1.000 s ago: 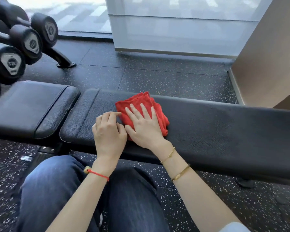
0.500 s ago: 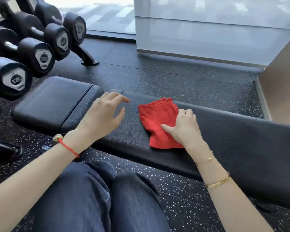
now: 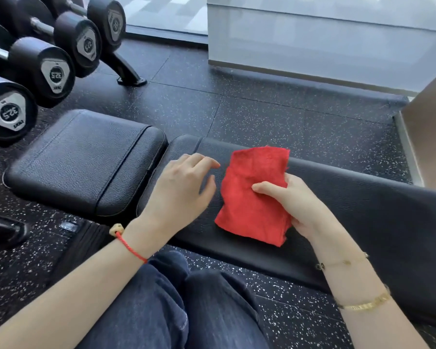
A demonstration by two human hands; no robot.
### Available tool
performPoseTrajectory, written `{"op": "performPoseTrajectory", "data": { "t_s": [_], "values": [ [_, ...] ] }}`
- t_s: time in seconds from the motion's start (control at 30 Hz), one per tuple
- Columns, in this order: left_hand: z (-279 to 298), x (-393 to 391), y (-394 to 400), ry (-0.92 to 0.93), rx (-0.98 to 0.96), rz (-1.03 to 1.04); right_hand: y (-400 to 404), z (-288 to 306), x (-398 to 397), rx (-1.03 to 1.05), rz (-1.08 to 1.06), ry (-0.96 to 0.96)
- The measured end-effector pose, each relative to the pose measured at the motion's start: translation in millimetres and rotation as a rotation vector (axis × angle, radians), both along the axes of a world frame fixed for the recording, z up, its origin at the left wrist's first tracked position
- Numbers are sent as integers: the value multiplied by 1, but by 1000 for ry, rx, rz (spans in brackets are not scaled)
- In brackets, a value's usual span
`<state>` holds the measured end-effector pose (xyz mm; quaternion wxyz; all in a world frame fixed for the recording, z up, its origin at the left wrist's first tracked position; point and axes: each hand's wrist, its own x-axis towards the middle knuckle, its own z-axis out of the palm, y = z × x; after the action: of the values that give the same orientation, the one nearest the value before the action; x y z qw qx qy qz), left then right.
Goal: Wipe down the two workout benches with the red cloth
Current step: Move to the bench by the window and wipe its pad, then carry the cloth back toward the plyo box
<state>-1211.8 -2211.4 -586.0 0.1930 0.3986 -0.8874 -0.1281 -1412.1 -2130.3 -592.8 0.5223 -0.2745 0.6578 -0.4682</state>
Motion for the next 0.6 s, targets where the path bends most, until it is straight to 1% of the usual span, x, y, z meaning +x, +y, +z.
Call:
{"op": "performPoseTrajectory", "data": {
  "t_s": [0.07, 0.13, 0.27, 0.33, 0.4, 0.6],
  "values": [
    [3, 5, -12, 17, 59, 49, -10, 6, 8, -1, -69, -122],
    [15, 12, -22, 28, 102, 97, -20, 20, 16, 28, -140, -171],
    [64, 35, -25, 22, 117, 119, -30, 70, 32, 93, -202, -296],
    [98, 49, -19, 29, 104, 141, -27, 104, 42, 119, -212, -383],
    [139, 64, -6, 41, 92, 182, -21, 143, 52, 125, -200, -429],
    [277, 101, 66, 64, 109, 314, 17, 283, 75, 120, -58, -439]
  ]
}}
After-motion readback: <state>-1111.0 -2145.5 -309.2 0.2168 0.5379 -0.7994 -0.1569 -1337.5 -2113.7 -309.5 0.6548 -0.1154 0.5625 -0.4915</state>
